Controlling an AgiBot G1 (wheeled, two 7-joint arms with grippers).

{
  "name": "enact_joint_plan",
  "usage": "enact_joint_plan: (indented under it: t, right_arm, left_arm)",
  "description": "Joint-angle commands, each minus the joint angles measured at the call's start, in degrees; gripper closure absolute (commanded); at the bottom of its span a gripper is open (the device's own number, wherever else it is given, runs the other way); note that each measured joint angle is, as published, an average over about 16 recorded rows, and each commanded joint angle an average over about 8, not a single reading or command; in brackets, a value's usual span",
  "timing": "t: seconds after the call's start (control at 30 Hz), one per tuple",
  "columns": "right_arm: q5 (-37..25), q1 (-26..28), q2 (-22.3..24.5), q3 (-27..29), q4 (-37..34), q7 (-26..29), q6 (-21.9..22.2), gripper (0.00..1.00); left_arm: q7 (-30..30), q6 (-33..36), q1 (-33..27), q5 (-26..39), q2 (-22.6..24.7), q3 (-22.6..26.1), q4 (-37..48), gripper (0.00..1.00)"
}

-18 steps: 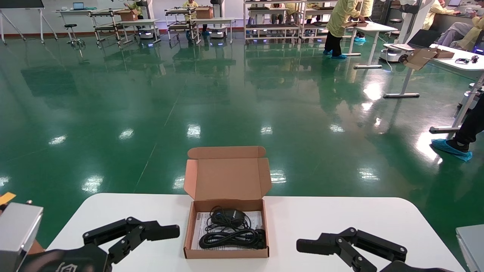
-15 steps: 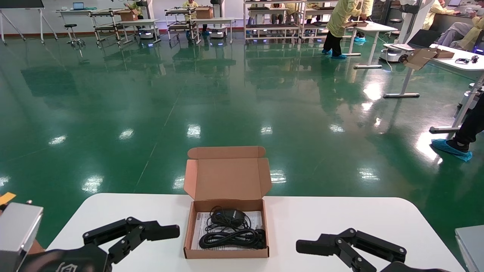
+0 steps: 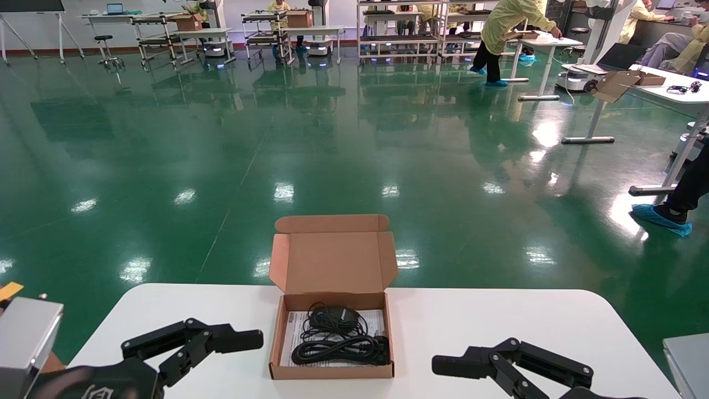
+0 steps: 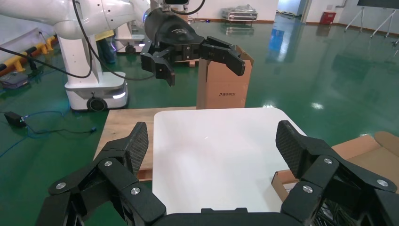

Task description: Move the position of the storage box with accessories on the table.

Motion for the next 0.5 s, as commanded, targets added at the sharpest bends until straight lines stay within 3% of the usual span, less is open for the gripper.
enact_joint_plan:
  t: [0.03, 0.5]
  right_arm:
    - [0.00, 0.00, 0.00, 0.00, 0.00, 0.00, -0.01, 0.00]
    - [0.00, 0.00, 0.00, 0.00, 0.00, 0.00, -0.01, 0.00]
  left_arm:
    - [0.00, 0.00, 0.00, 0.00, 0.00, 0.00, 0.00, 0.00]
    - [0.00, 0.00, 0.00, 0.00, 0.00, 0.00, 0.00, 0.00]
